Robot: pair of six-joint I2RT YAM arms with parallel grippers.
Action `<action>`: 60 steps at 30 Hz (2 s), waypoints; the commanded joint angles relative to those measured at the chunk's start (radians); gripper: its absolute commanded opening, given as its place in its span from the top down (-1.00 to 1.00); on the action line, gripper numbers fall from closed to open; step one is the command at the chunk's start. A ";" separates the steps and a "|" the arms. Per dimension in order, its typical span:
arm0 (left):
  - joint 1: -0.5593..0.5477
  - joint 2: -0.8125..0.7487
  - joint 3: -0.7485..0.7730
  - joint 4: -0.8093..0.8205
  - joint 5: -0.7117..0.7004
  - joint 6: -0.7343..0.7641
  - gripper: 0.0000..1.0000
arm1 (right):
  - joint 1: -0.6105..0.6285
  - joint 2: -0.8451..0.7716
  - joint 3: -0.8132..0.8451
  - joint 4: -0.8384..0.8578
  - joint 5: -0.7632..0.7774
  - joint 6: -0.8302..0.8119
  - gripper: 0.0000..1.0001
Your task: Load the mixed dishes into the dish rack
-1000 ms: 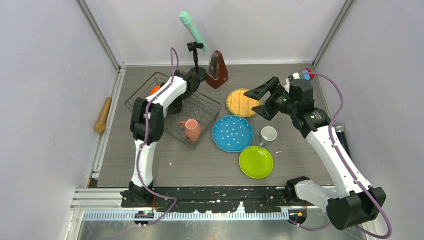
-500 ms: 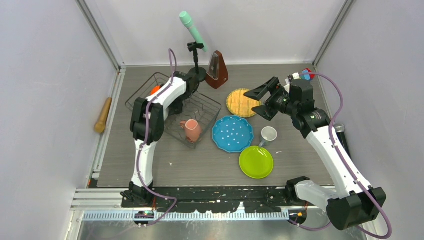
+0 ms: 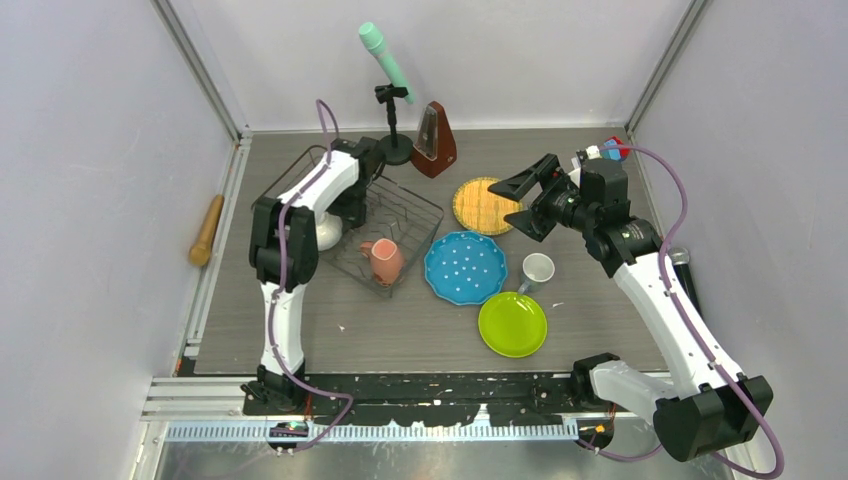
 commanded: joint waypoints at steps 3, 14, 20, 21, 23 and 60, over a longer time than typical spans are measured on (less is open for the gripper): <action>0.044 -0.116 -0.028 0.062 0.006 -0.008 -0.78 | -0.004 -0.020 0.026 0.010 -0.012 -0.011 -0.78; 0.080 -0.140 -0.055 0.105 -0.023 -0.053 -0.73 | -0.004 0.020 0.088 -0.146 0.051 -0.163 -0.79; 0.043 -0.292 -0.130 0.231 0.122 -0.025 -0.85 | -0.004 0.086 0.159 -0.311 0.287 -0.337 -0.79; 0.032 -0.317 -0.135 0.242 0.135 -0.022 -0.88 | -0.005 0.096 0.162 -0.313 0.328 -0.345 -0.78; 0.015 -0.365 -0.139 0.262 0.169 -0.016 -0.93 | -0.005 0.137 0.164 -0.313 0.374 -0.338 -0.75; 0.010 -1.104 -0.761 0.807 1.041 0.195 -0.99 | -0.235 0.737 -0.163 0.658 0.038 -0.169 -0.44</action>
